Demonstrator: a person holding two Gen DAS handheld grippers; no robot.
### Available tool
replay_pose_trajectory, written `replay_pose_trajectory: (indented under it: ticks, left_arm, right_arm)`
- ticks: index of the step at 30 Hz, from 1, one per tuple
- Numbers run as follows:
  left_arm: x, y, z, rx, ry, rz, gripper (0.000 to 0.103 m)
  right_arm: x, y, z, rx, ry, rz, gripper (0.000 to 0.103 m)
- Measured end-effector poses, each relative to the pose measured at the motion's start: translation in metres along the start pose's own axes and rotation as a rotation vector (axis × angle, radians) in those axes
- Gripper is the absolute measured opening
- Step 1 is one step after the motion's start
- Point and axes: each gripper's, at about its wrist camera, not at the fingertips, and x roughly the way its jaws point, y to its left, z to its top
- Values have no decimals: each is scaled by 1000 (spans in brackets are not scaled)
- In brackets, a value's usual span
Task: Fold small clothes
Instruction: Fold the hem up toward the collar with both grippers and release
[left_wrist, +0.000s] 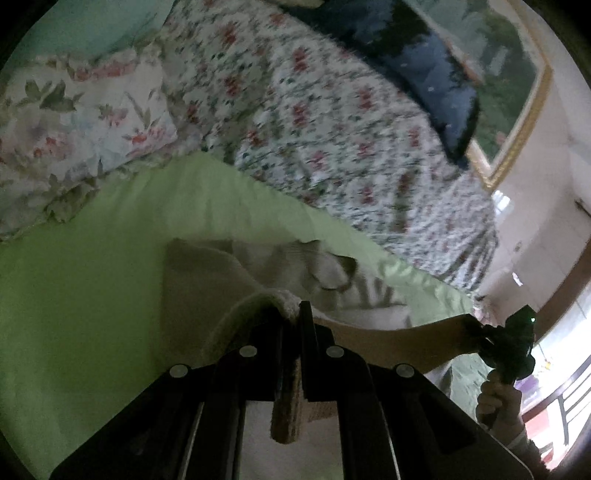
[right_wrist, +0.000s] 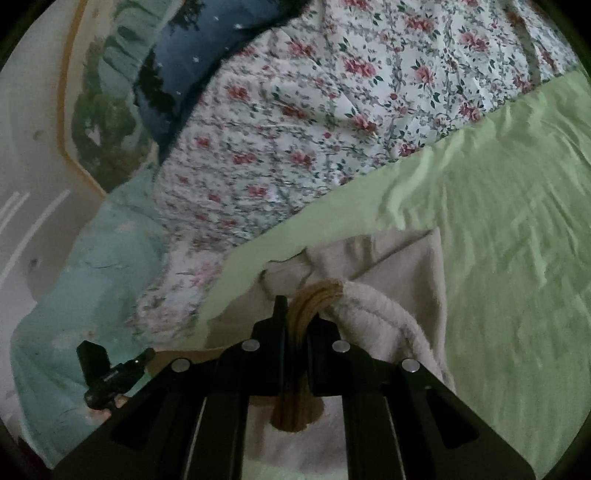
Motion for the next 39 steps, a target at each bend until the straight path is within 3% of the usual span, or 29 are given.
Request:
replay_pose_trajectory:
  ticks: [11,17,18,20,21,22,25,27,31,34,36,39]
  left_arm:
    - [81,37,9,-31,89,85,6]
    - [104,47,4,-51,146,113,9]
    - [104,48,2,-61,157,116,9]
    - [98,48,-5,-89,172,90,16]
    - [92,45,-11,-95,176,79,20]
    - [87,42,-15,-91,181,76,26]
    - [71,23,-40,-67,197,32,32]
    - [69,3,-59,-50,218,-9,35]
    - [94,-46,-90,48,323,-88,36]
    - [108,-57,-90,102,335,-59,36]
    - [117,-56,-84,111,350,-56,36]
    - [127,-47,-63,131,340,-36,36]
  right_arm:
    - [71,-48,10,48,54,-112,10]
    - [86,-63,7,75,73,-151,10]
    - [88,-66,6,86,80,-153,13]
    - [87,-71,4,115,99,-164,34]
    - [82,-72,3,121,89,-167,52]
    - [74,-72,1,121,68,-168,60]
    - [44,-59,-7,92,-6,-173,61]
    - [32,-43,-18,51,-10,-129,61]
    - [52,-4,-44,-95,158,-28,61]
    - [84,22,-64,-235,326,16,61]
    - [101,28,-70,-289,401,-15,61]
    - [122,25,-64,-337,441,-80,61]
